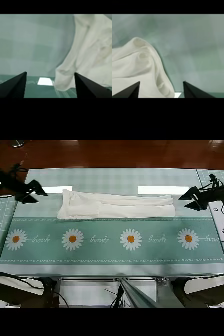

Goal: Fold the shirts.

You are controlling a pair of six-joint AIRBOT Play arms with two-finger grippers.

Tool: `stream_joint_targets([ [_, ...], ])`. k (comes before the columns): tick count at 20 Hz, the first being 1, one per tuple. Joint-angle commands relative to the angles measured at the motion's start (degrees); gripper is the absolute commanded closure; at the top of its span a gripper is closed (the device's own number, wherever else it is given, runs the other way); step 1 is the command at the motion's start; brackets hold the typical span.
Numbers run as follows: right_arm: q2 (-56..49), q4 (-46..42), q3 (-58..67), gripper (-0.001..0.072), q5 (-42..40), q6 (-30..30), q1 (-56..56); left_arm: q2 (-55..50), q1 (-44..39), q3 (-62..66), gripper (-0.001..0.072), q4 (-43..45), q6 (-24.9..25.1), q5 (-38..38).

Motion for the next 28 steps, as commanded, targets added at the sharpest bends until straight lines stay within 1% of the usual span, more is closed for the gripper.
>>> stream_joint_targets([
  [1,-2.4,1.3,0.2,0.0092,2.2,-1.6,0.0,10.8,3.0,-10.1,0.0005,-2.8,1.1,9.2],
  [3,-4.7,2.7,0.2,0.0092,1.6,-1.7,1.8,19.5,0.7,-19.9,0.0005,-9.6,5.9,16.8],
  [4,-5.7,2.7,0.2,0.0092,1.2,-1.8,3.0,22.8,-0.8,-23.6,0.0005,-12.0,7.9,18.8],
  [5,-6.6,2.7,0.2,0.0092,0.8,-2.0,4.2,25.7,-2.5,-26.7,0.0005,-13.7,9.6,19.9],
  [7,-7.9,3.0,0.2,0.0094,-0.3,-2.3,6.9,28.2,-6.2,-29.6,0.0005,-14.1,10.2,20.1],
  [8,-8.2,3.8,0.2,0.0114,-1.0,-3.1,8.1,28.1,-7.9,-29.6,0.0005,-14.0,10.3,19.6],
  [9,-8.3,4.7,0.2,0.0302,-1.6,-3.7,9.0,27.8,-9.7,-29.6,0.0006,-14.1,10.5,20.0],
  [10,-8.2,5.8,0.3,0.0589,-1.4,-3.7,9.3,27.4,-11.4,-29.6,0.0008,-14.1,10.8,20.7],
  [11,-7.6,6.9,0.3,0.0681,-0.3,-4.1,9.5,27.0,-12.7,-29.6,0.0065,-14.1,10.8,21.0],
  [12,-6.4,6.4,0.3,0.0682,1.0,-4.9,9.5,26.7,-14.2,-29.6,0.0476,-14.1,10.8,21.0],
  [13,-4.5,5.0,0.3,0.0682,2.5,-4.9,9.4,26.4,-15.6,-29.6,0.0682,-14.3,11.1,21.2],
  [14,-1.9,4.3,0.3,0.0682,4.9,-5.7,9.5,26.1,-17.3,-29.6,0.0689,-14.7,12.0,21.9],
  [15,1.2,3.2,0.0,0.0682,7.8,-7.9,10.2,25.9,-18.9,-29.6,0.0689,-15.5,12.7,23.3],
  [16,5.3,1.5,-1.2,0.0682,9.0,-8.3,11.0,25.4,-21.1,-29.6,0.0689,-17.0,12.7,25.4],
  [19,20.6,-0.3,-9.0,0.0682,7.3,-7.9,11.3,22.6,-31.4,-28.6,0.0691,-18.9,12.8,30.8],
  [22,36.2,-4.5,-17.9,0.0682,6.4,-4.5,11.3,15.2,-44.3,-23.6,0.0691,-16.9,8.8,37.4],
  [24,44.3,-5.0,-21.9,0.0682,6.6,-2.7,11.3,7.8,-50.8,-16.3,0.0691,-16.7,7.5,34.7],
  [26,50.0,-4.7,-23.6,0.0682,8.3,-0.6,11.3,-0.7,-57.0,-7.6,0.0691,-16.7,4.3,29.5],
  [28,54.1,-3.1,-23.6,0.0682,9.9,0.1,11.3,-7.4,-62.4,-0.8,0.069,-17.5,1.5,26.4],
])
